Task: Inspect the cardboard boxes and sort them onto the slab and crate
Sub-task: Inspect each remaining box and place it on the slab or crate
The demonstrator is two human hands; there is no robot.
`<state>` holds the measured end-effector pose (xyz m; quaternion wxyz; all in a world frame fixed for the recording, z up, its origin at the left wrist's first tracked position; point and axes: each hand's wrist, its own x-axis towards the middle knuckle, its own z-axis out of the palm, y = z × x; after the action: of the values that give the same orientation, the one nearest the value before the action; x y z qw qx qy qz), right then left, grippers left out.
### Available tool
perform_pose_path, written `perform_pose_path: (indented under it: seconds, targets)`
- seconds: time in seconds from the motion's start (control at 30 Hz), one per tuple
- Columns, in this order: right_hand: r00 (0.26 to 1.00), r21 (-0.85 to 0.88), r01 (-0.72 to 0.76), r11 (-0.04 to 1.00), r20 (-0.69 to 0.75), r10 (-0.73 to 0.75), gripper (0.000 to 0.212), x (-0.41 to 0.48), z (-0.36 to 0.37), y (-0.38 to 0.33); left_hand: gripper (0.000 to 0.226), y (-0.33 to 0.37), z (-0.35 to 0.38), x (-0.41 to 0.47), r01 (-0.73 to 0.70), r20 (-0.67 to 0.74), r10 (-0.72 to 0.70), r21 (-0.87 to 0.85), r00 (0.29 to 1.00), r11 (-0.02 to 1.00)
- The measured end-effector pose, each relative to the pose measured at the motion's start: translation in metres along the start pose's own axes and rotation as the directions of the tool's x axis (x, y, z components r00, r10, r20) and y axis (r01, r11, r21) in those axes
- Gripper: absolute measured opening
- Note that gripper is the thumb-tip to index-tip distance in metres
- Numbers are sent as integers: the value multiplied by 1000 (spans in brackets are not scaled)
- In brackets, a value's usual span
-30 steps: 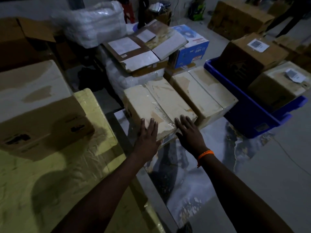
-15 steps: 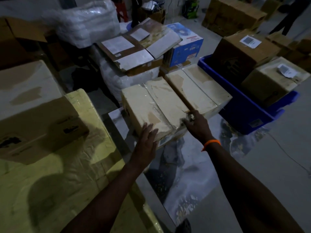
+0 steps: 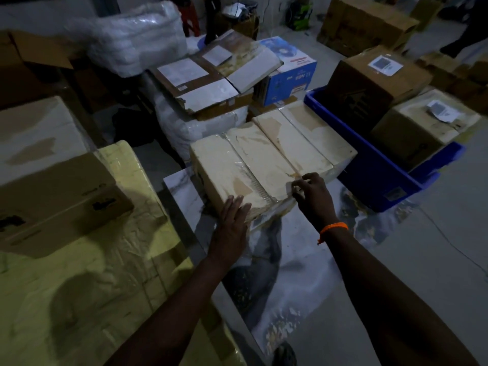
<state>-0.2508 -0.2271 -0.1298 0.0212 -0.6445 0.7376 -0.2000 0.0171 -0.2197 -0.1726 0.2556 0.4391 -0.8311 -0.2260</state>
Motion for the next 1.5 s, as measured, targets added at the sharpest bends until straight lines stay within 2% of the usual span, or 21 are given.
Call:
perform_pose_path:
  seconds: [0.13,0.27,0.37,0.47,0.53,0.6,0.67,0.8,0.93,1.0,1.07,1.1,1.13,1.17,1.23,1.27,1.3,1.37,1.43,1.5]
  targets:
    - [998,-4,7,1000,-65,-7,16,1,6,-11,47,-6,-7,0,15,-37,-15,12,999,1000]
    - [993,-26,-85,996,-84,83,19,-2,8,-17,48,-18,-11,6,-34,22,35,-44,999,998]
    - [986,-19,-149,989,-83,147,33,-1,8,-33,47,-30,-27,11,-84,76,91,-85,993,993]
    - [993,70,5,998,-121,4,43,5,14,-73,40,-38,-60,6,-79,91,86,-81,992,994]
    - [986,133,137,982,-113,-122,42,13,25,-115,40,-53,-92,-2,-57,59,60,-52,996,997]
    - [976,206,215,955,-79,-202,35,23,40,-164,42,-81,-130,-14,-13,-29,13,15,1000,1000]
    - [959,279,283,918,-57,-278,31,32,56,-221,44,-122,-178,-33,64,-178,-46,101,983,993]
    - [916,353,378,856,-11,-400,28,50,86,-314,46,-186,-270,-75,344,-432,-229,209,872,915]
    - [912,484,287,826,127,-391,50,71,123,-408,39,-253,-342,-122,512,-592,-274,279,758,812]
    - [932,527,198,826,159,-325,62,84,135,-439,45,-273,-361,-141,596,-663,-364,156,654,788]
    - [942,616,79,784,210,-260,65,92,135,-459,54,-278,-372,-149,653,-691,-552,-152,467,742]
    - [940,658,27,752,239,-243,64,95,135,-467,60,-279,-376,-149,667,-646,-658,-298,386,683]
    - [934,689,-23,724,272,-230,63,98,136,-473,64,-281,-378,-149,671,-569,-745,-404,347,622]
    - [930,707,-70,703,301,-210,64,100,138,-477,62,-279,-380,-148,662,-496,-793,-466,354,587]
    - [925,738,-173,652,348,-149,73,106,141,-480,54,-279,-380,-148,620,-459,-796,-507,394,599]
    - [920,749,-229,622,376,-114,75,108,141,-479,53,-278,-379,-149,602,-474,-793,-524,382,603]
    - [909,755,-283,591,407,-84,73,108,139,-478,52,-274,-377,-150,584,-494,-796,-550,350,598]
    - [896,756,-356,548,442,-27,56,105,127,-473,48,-268,-367,-155,536,-542,-795,-601,272,593]
    - [908,783,-355,510,418,-9,36,93,108,-467,43,-257,-356,-158,461,-555,-804,-669,212,583]
    - [929,811,-311,495,369,-21,31,74,91,-457,41,-240,-345,-160,394,-514,-844,-752,151,528]
